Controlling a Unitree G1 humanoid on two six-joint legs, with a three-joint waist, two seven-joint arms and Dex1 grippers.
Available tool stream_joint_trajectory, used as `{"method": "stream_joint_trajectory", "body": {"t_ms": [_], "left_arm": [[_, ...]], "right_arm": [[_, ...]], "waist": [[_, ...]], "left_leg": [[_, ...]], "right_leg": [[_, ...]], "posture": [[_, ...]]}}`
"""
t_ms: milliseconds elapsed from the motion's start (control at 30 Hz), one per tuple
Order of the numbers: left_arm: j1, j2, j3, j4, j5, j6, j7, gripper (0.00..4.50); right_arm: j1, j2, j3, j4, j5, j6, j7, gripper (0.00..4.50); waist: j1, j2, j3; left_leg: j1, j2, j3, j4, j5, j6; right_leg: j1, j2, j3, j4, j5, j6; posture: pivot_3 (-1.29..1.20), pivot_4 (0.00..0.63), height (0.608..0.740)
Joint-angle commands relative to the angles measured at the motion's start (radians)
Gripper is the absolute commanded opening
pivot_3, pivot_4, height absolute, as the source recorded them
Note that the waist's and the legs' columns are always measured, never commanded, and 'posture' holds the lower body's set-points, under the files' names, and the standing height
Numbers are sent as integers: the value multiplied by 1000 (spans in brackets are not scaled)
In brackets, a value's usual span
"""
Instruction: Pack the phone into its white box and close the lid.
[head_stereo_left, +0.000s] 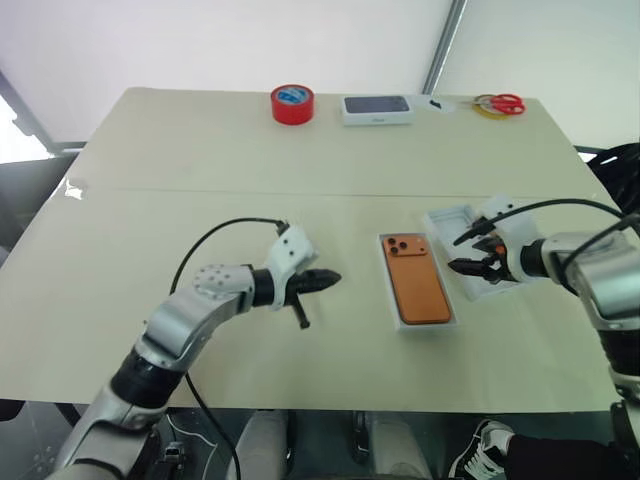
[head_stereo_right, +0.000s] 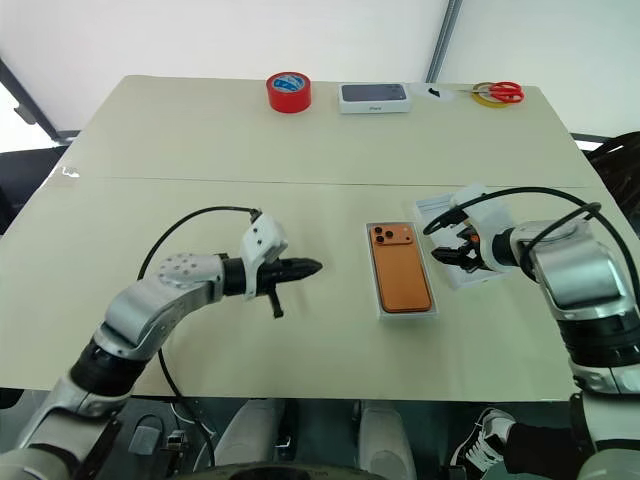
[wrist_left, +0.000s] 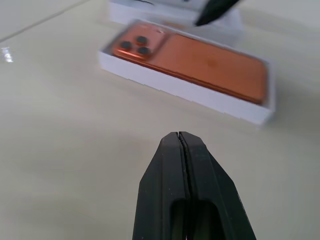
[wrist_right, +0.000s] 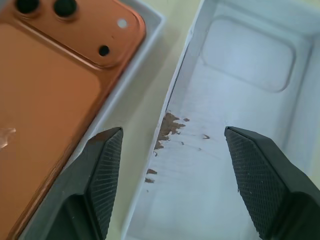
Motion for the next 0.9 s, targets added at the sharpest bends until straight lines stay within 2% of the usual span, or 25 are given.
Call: {"method": "stream_joint_trajectory", "body": {"t_ms": [33,267,367,533,700,800,900], "left_arm": [[15,15,5,-63,8,-70,-62,0],[37,10,4,-70,35,-86,-75,0],[40,2,4,-72,47,-88,-76,0],[50,-4,5,-71,67,-94,-69,0],[68,-11,16,-71,84,-103,-52,0],[75,-28,64,-50,90,-105,-4,0],[76,-54,136,-22,71,-100,41,0]], "right_arm": [[-69,19,13,68,2,12,-17,3391],[-198,71,79,267,-1,29,-16,3391],[-227,64,111,314,-6,34,-2,2529],[-235,13,165,285,-4,49,50,30],[-251,-12,97,234,35,105,52,30],[-326,14,-55,213,96,189,24,30],[-411,83,-228,176,191,391,12,30]], "waist": [[-1,0,0],[-6,0,0],[-6,0,0],[-4,0,0],[-5,0,0],[-8,2,1],[-16,3,2]], "left_leg": [[0,0,0,0,0,0],[0,0,0,0,0,1],[1,1,0,0,0,1],[2,1,0,1,0,1],[2,1,0,1,0,1],[2,1,0,1,0,1],[2,2,1,1,0,1]], "right_leg": [[0,0,0,0,0,0],[0,2,0,1,0,1],[0,3,0,1,0,1],[1,3,0,2,0,1],[1,3,1,2,0,1],[1,3,1,3,0,1],[0,3,2,5,2,4]], "posture": [[0,150,740],[0,150,740],[0,150,740],[0,150,740],[0,150,740],[0,150,740],[0,150,740]]}}
